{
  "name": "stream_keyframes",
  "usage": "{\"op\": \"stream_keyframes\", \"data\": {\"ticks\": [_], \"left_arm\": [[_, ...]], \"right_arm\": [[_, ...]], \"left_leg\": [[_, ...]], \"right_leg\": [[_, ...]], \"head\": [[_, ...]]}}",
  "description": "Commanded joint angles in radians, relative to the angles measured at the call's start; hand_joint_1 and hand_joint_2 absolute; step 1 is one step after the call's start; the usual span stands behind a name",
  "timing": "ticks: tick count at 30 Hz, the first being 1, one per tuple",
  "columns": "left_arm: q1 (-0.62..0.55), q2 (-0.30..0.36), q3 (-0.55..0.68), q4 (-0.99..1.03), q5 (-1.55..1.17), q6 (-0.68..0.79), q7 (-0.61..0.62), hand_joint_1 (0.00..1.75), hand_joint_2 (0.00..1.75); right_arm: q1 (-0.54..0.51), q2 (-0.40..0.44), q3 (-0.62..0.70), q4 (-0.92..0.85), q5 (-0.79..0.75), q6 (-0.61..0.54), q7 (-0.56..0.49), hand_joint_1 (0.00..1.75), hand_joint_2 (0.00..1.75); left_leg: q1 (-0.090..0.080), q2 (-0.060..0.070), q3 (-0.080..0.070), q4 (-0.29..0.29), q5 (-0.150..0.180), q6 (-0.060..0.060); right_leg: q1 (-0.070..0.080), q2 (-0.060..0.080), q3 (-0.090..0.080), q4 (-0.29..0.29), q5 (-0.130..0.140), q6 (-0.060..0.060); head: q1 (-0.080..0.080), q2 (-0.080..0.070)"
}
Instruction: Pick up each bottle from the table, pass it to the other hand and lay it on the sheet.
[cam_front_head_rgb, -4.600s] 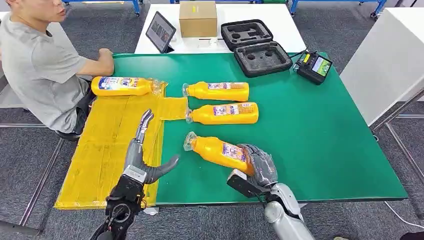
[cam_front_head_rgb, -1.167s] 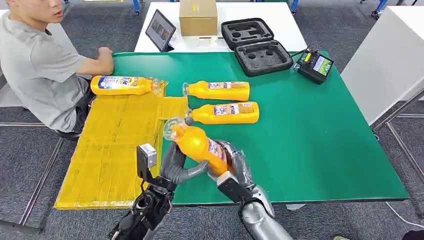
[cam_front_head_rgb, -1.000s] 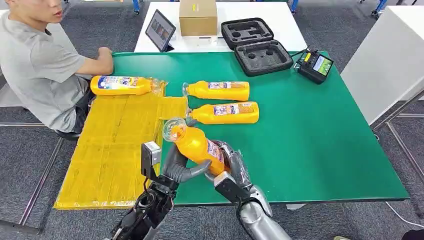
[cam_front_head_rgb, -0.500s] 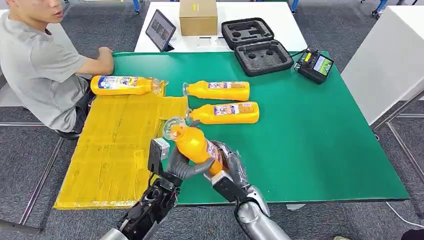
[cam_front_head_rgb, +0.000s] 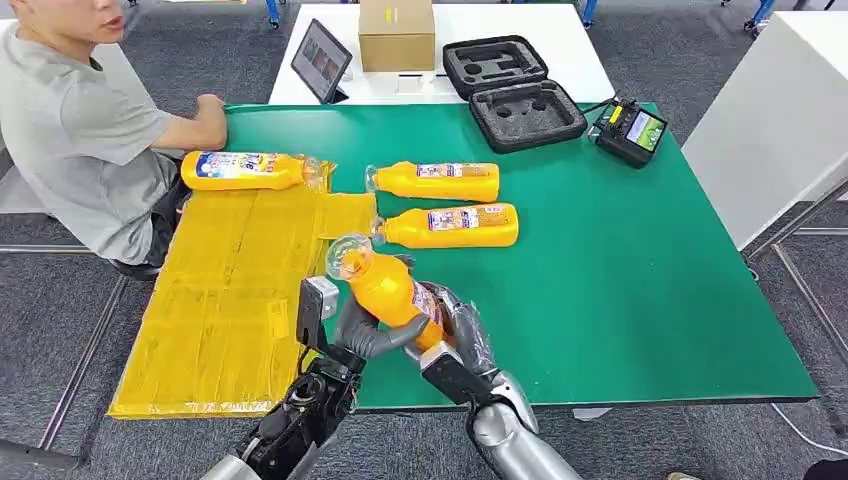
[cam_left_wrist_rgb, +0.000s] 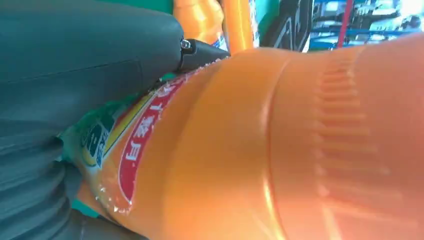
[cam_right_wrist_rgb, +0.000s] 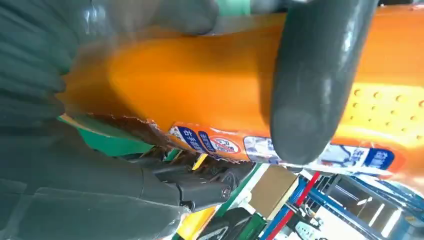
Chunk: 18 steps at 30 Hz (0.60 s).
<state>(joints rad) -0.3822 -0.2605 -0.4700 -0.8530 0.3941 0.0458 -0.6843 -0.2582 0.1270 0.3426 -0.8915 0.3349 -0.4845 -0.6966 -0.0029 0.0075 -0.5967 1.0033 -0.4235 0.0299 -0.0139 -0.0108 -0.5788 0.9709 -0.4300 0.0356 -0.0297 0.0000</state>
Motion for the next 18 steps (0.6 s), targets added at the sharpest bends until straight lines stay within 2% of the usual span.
{"op": "stream_keyframes", "data": {"ticks": [1,11,12,13,14,15,16,17,18], "left_arm": [[-0.023,-0.002,0.017,0.012,0.017,0.010,-0.009,1.75,1.75],[-0.016,-0.005,0.015,-0.002,0.048,-0.028,0.004,1.75,1.75],[-0.015,-0.006,0.017,-0.004,0.054,-0.032,0.007,1.75,1.75],[-0.015,-0.006,0.017,-0.007,0.057,-0.034,0.007,1.75,1.75],[-0.014,-0.007,0.020,-0.013,0.064,-0.038,0.009,1.75,1.75],[-0.013,-0.005,0.023,-0.021,0.071,-0.043,0.010,1.75,1.75],[-0.011,-0.004,0.022,-0.028,0.074,-0.046,0.012,1.75,1.75],[-0.011,-0.002,0.022,-0.033,0.075,-0.046,0.012,1.75,1.75],[-0.011,-0.002,0.022,-0.036,0.075,-0.046,0.012,1.75,1.75]], "right_arm": [[-0.040,-0.012,0.058,0.092,-0.004,-0.014,-0.002,1.75,1.75],[-0.044,-0.009,0.056,0.104,-0.010,-0.014,-0.002,1.75,1.75],[-0.045,-0.008,0.056,0.107,-0.010,-0.015,-0.002,1.52,1.75],[-0.046,-0.007,0.056,0.109,-0.010,-0.016,-0.002,0.93,1.75],[-0.047,-0.006,0.057,0.115,-0.008,-0.018,-0.002,1.17,1.75],[-0.049,-0.005,0.056,0.122,-0.008,-0.018,-0.002,1.29,1.75],[-0.050,-0.004,0.055,0.124,-0.009,-0.018,-0.002,1.12,1.75],[-0.050,-0.003,0.054,0.124,-0.010,-0.020,-0.002,0.63,1.75],[-0.050,-0.002,0.053,0.124,-0.011,-0.021,-0.002,0.28,1.75]], "left_leg": [[0.001,-0.001,0.002,0.000,-0.001,-0.002],[0.001,-0.001,0.002,0.001,-0.001,-0.002],[0.001,0.000,0.001,0.001,-0.001,-0.002],[0.001,-0.001,0.002,0.001,-0.002,-0.002],[0.001,-0.001,0.001,0.000,-0.001,-0.002],[0.001,-0.001,0.002,0.001,-0.001,-0.002],[0.002,0.000,0.003,0.001,-0.002,-0.002],[0.001,0.000,0.002,0.000,-0.001,-0.002],[0.001,0.000,0.001,0.001,-0.001,-0.001]], "right_leg": [[0.001,0.001,0.002,0.000,-0.001,-0.001],[0.001,0.001,0.002,0.000,-0.001,-0.001],[0.001,0.001,0.002,0.000,-0.001,-0.001],[0.001,0.001,0.002,0.000,-0.001,-0.002],[0.001,0.000,0.002,0.000,-0.001,-0.001],[0.001,0.001,0.002,0.000,-0.001,-0.001],[0.002,0.001,0.003,0.000,-0.001,-0.002],[0.001,0.001,0.002,0.000,-0.001,-0.001],[0.001,0.000,0.001,0.000,-0.001,-0.001]], "head": [[0.000,0.000],[0.000,0.000],[0.000,0.000],[0.000,0.000],[0.000,0.000],[0.000,0.000],[0.000,0.000],[0.000,0.000],[0.000,0.000]]}}
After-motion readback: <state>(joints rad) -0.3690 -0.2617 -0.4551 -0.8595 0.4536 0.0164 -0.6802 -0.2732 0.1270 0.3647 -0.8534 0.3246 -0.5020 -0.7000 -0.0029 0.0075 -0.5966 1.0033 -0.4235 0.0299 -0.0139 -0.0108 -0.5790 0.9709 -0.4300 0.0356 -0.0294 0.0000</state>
